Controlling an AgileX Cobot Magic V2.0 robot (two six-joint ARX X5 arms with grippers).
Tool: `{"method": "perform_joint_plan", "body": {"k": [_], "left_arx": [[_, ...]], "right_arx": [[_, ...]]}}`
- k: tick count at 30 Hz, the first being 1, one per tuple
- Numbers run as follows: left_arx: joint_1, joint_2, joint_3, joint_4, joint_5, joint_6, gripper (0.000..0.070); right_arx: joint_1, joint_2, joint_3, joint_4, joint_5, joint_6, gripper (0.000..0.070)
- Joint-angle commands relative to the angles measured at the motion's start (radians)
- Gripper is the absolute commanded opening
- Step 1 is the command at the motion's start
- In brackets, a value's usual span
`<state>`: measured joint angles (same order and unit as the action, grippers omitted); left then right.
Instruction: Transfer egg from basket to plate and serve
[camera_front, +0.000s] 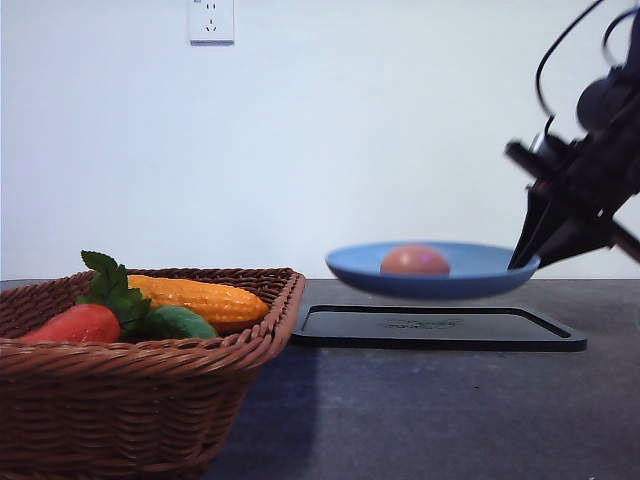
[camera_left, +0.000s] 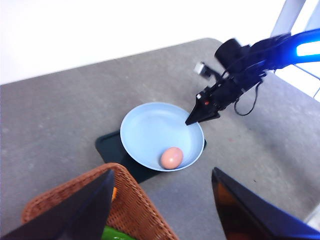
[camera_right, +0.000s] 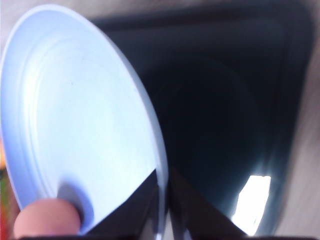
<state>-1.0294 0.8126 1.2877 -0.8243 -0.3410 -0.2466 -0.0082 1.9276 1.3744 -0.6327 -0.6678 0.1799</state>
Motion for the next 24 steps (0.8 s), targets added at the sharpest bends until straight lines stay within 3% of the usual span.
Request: {"method": "perform_joint_plan", "body": {"k": [1,11,13,18,24], "left_arx": [[-0.01,0.008,0.021,0.001,-0.008,0.01,0.0393],[-0.01,0.023,0.021,-0.012,-0.008,0.003,0.0393],[-0.01,0.025,0.021,-0.019,-0.008,-0.001,0.0393],[-0.01,0.026,0.021,-0.021,-0.008,-0.002,0.0393],[-0.01,0.034,0.021,-0.019,-0.015,-0.002,0.0393]], "right_arx": [[-0.002,0.057,0.049,0.003,-0.012,0.002,0.0],[-0.003,0.158,0.102,0.0,0.033,0.003,0.0001],[-0.003,0.158,0.103,0.003,0.048,0.003,0.0034],[-0.004,0.158,0.106,0.004,0.048,0.002,0.02],[-0.013,0.154,0.113,0.0,0.042,-0.008,0.0221]]}}
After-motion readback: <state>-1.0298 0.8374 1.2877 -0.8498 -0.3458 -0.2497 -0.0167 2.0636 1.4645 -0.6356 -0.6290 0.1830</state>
